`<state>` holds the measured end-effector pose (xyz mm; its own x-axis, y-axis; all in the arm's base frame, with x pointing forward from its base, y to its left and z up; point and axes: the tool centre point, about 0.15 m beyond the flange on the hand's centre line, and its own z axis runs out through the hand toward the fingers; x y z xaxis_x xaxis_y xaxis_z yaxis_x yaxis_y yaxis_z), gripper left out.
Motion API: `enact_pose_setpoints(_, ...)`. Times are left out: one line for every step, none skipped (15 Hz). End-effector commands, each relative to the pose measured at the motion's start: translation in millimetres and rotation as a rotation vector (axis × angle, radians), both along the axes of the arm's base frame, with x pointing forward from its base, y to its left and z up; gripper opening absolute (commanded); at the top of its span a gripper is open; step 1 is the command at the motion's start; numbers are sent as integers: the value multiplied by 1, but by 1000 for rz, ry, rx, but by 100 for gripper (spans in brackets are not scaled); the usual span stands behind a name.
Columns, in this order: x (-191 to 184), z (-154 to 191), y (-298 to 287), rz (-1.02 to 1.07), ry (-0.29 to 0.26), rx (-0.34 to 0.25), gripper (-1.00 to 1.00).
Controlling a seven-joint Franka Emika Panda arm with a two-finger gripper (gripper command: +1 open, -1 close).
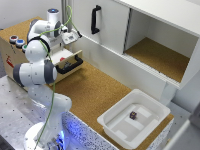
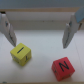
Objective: Grasp the handle of the drawer and open it
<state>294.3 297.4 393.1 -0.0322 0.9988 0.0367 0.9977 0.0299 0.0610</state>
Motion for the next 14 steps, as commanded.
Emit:
enact_pose_setpoints(11,-31,-4,118,-29,-17,100)
enact_pose_setpoints(16,-33,-9,135,-35,-14,100)
enact_pose_setpoints(21,-37,-14,157,-32,-21,100)
enact_pose_setpoints(27,-41,-19,168,-30,-27,100)
enact_pose_setpoints(32,-47,-24,177,-26,-31,100)
enact_pose_setpoints(37,-52,-28,188,-26,-33,100)
enact_pose_setpoints(41,-56,-29,195,-29,-34,100)
enact_pose_setpoints(47,-57,-30,178,-6,-13,100)
enact_pose_setpoints(51,-59,-30,182,-23,1,100)
enact_pose_setpoints(56,-62,-29,187,-38,13,100)
enact_pose_setpoints(61,-65,-26,202,-46,19,100)
enact_pose_setpoints(65,-68,-24,207,-54,21,100)
enact_pose_setpoints(70,-71,-21,215,-55,21,100)
enact_pose_setpoints(75,-73,-18,218,-50,19,100)
